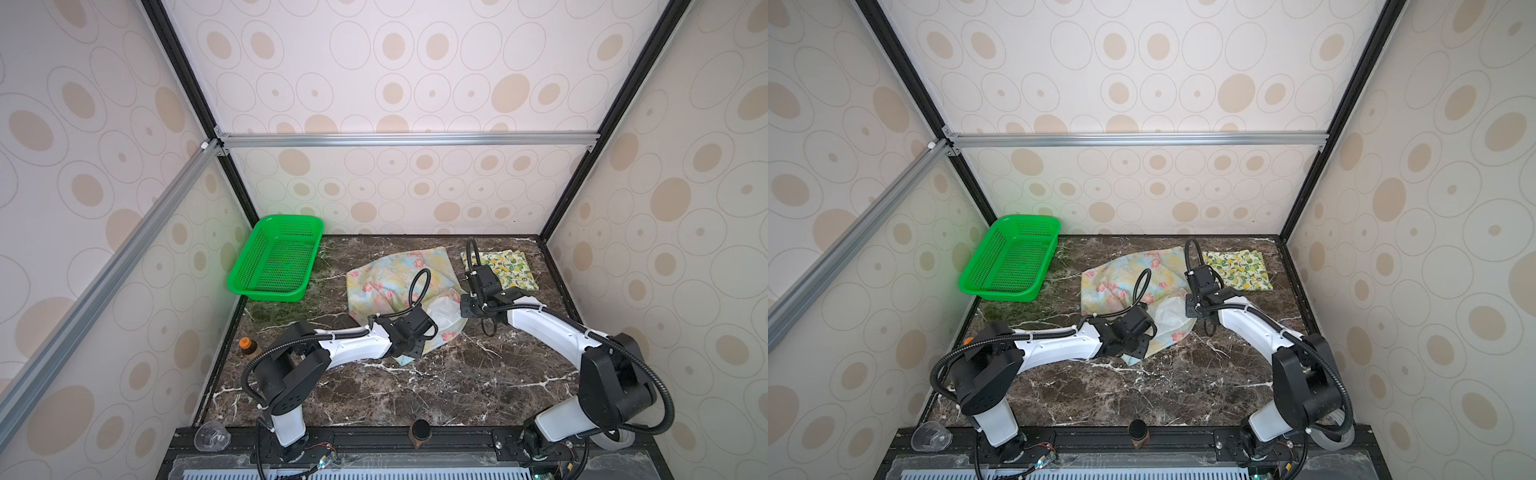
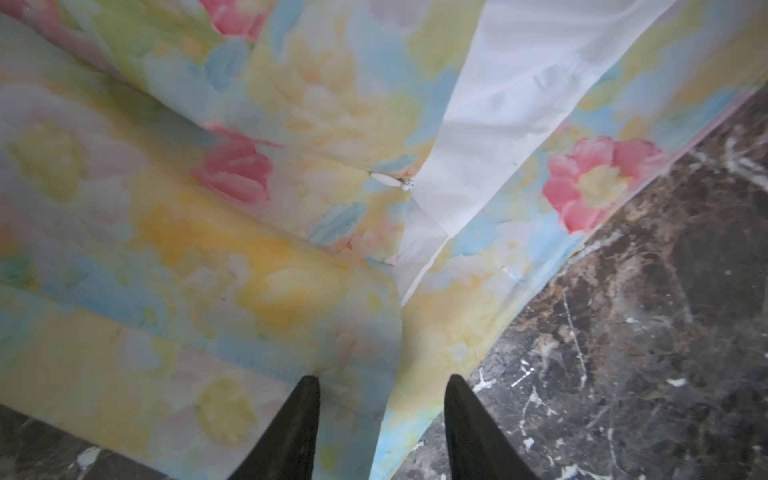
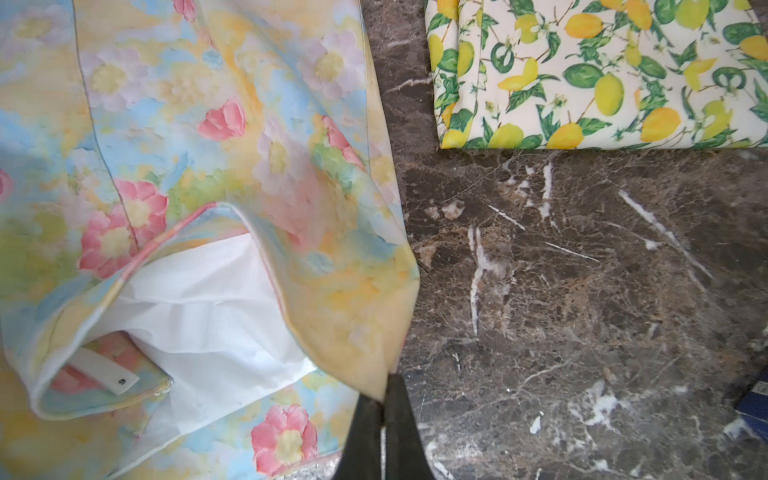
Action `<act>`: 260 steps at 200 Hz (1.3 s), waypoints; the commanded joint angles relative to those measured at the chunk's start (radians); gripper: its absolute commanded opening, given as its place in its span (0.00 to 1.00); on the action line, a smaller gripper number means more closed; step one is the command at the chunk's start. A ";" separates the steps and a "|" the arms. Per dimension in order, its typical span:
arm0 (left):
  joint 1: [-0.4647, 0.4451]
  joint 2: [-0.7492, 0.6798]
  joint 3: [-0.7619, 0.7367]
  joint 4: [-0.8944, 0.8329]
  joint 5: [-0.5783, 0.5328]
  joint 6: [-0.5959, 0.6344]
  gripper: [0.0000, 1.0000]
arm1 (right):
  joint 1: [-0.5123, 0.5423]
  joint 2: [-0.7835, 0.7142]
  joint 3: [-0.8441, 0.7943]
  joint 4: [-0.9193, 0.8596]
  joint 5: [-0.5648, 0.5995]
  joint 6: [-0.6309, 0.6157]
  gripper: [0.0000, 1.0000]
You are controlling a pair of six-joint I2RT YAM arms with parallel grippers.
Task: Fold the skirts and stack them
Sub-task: 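Grasp the folded skirt's near edges with both grippers to fold again, then lift the floral skirt high with both grippers and swing it away from the robot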
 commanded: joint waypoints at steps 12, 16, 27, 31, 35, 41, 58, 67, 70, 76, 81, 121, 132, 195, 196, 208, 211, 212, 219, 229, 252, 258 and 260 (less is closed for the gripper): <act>-0.034 0.035 0.060 -0.104 -0.148 0.027 0.41 | 0.001 -0.027 -0.015 -0.037 -0.020 0.017 0.00; -0.035 0.035 0.060 -0.112 -0.162 0.026 0.40 | 0.001 -0.029 -0.015 -0.038 -0.024 0.018 0.00; -0.036 0.033 0.060 -0.134 -0.194 0.020 0.35 | 0.001 -0.032 -0.015 -0.041 -0.030 0.021 0.00; -0.037 0.031 0.059 -0.144 -0.209 0.016 0.33 | 0.001 -0.034 -0.016 -0.041 -0.032 0.021 0.00; -0.037 0.030 0.058 -0.155 -0.221 0.014 0.31 | 0.002 -0.036 -0.016 -0.039 -0.035 0.021 0.00; -0.039 0.024 0.056 -0.167 -0.237 0.010 0.29 | 0.001 -0.038 -0.018 -0.036 -0.039 0.022 0.00; -0.038 0.008 0.046 -0.200 -0.289 0.000 0.22 | 0.001 -0.044 -0.020 -0.036 -0.048 0.024 0.00; -0.039 -0.005 0.038 -0.208 -0.307 -0.003 0.18 | 0.001 -0.045 -0.022 -0.037 -0.051 0.025 0.00; -0.039 -0.009 0.035 -0.210 -0.313 -0.006 0.16 | 0.002 -0.047 -0.022 -0.037 -0.051 0.026 0.00; -0.037 -0.016 0.030 -0.214 -0.325 -0.012 0.12 | 0.001 -0.047 -0.022 -0.037 -0.052 0.027 0.00; -0.038 -0.025 0.026 -0.219 -0.334 -0.014 0.08 | 0.001 -0.048 -0.022 -0.038 -0.056 0.027 0.00; -0.037 -0.113 -0.003 -0.279 -0.436 -0.059 0.00 | 0.001 -0.074 -0.043 -0.048 -0.069 0.037 0.00; -0.038 -0.147 -0.018 -0.291 -0.455 -0.070 0.00 | 0.001 -0.084 -0.054 -0.052 -0.073 0.042 0.00; -0.029 -0.274 -0.081 -0.388 -0.500 -0.147 0.00 | 0.001 -0.159 -0.142 -0.070 -0.107 0.084 0.00; -0.029 -0.276 -0.081 -0.390 -0.502 -0.149 0.00 | 0.001 -0.162 -0.144 -0.069 -0.106 0.084 0.00; -0.007 -0.299 -0.073 -0.413 -0.517 -0.154 0.00 | 0.000 -0.182 -0.156 -0.064 -0.100 0.090 0.00; 0.000 -0.307 -0.068 -0.419 -0.524 -0.156 0.00 | 0.000 -0.187 -0.154 -0.064 -0.100 0.089 0.00; 0.003 -0.310 -0.067 -0.421 -0.525 -0.156 0.00 | -0.001 -0.188 -0.153 -0.065 -0.101 0.089 0.00; 0.027 -0.329 -0.050 -0.430 -0.533 -0.152 0.00 | -0.004 -0.196 -0.140 -0.068 -0.103 0.086 0.00; 0.073 -0.361 -0.018 -0.436 -0.536 -0.125 0.00 | -0.017 -0.204 -0.099 -0.083 -0.117 0.080 0.00; 0.210 -0.437 0.087 -0.423 -0.551 -0.035 0.00 | -0.048 -0.214 0.041 -0.125 -0.142 0.054 0.00; 0.241 -0.452 0.119 -0.413 -0.560 -0.010 0.00 | -0.050 -0.214 0.078 -0.131 -0.141 0.043 0.00; 0.251 -0.457 0.130 -0.411 -0.562 0.000 0.00 | -0.049 -0.214 0.089 -0.132 -0.141 0.040 0.00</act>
